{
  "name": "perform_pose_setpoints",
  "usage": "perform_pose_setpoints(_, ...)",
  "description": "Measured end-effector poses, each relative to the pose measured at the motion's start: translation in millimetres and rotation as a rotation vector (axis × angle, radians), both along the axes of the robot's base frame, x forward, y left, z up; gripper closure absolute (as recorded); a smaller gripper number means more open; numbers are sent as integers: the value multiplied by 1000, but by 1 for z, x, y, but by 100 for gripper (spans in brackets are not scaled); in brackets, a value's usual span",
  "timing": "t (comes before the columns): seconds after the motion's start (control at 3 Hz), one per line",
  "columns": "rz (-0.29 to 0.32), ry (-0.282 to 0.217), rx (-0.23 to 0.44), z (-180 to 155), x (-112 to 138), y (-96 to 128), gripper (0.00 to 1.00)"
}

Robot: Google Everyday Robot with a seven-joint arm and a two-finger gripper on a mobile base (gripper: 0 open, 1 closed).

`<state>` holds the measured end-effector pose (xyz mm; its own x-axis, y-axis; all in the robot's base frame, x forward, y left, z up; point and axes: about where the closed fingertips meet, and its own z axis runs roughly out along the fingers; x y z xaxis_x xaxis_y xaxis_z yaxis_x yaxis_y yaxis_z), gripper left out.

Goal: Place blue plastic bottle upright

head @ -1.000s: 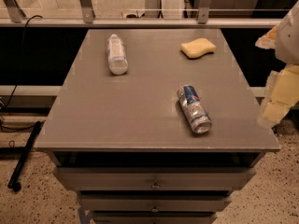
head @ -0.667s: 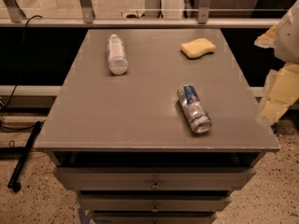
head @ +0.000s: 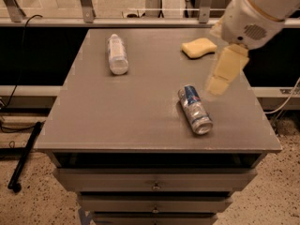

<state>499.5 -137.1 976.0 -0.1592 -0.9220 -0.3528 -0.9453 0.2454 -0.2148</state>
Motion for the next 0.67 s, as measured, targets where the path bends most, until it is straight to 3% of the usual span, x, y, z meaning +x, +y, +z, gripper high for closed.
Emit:
perform_pose_setpoints(0.33,-4,26,92,-5,62,80,0)
perform_pose_setpoints(0.67,-4,26,92,-5,62,80,0)
